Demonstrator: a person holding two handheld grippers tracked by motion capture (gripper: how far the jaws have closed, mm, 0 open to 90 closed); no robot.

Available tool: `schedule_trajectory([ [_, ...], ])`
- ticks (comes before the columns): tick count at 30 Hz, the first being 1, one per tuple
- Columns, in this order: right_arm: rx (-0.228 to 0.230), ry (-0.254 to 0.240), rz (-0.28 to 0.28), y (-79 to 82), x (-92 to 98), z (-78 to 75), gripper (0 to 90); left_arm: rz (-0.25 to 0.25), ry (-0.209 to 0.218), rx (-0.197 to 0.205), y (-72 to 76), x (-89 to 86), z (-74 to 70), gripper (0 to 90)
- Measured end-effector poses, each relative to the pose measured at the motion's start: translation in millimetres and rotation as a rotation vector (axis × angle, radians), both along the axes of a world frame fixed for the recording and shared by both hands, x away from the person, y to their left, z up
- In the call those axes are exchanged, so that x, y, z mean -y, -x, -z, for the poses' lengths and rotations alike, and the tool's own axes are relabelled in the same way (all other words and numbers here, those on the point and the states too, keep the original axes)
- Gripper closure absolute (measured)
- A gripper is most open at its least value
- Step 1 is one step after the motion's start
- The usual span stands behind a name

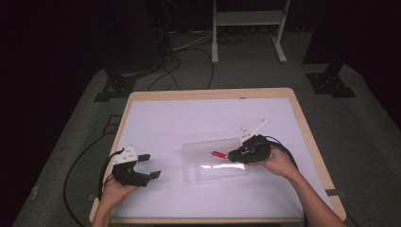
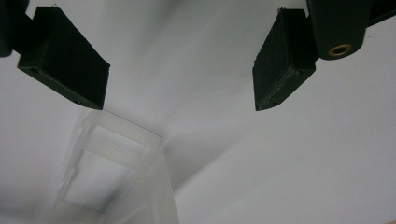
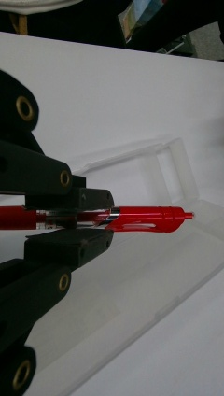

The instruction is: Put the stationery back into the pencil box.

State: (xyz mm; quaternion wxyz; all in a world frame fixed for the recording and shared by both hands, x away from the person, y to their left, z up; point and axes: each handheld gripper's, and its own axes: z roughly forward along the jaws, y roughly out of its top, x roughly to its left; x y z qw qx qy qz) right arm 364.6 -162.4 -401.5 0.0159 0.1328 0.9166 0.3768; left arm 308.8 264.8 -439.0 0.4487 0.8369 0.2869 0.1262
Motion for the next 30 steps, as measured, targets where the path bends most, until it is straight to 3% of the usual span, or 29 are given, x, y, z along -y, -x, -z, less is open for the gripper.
schedule_trajectory([
  [19,-0.024,0.058,-0.073,-4.6,-24.7,21.6,78.8,0.002,0.008,-0.005,-0.2,-1.4,1.0,18.1],
  [30,-0.036,0.078,-0.083,-6.3,-31.2,29.6,78.7,-0.004,0.008,-0.001,-0.2,-2.2,0.8,16.8],
])
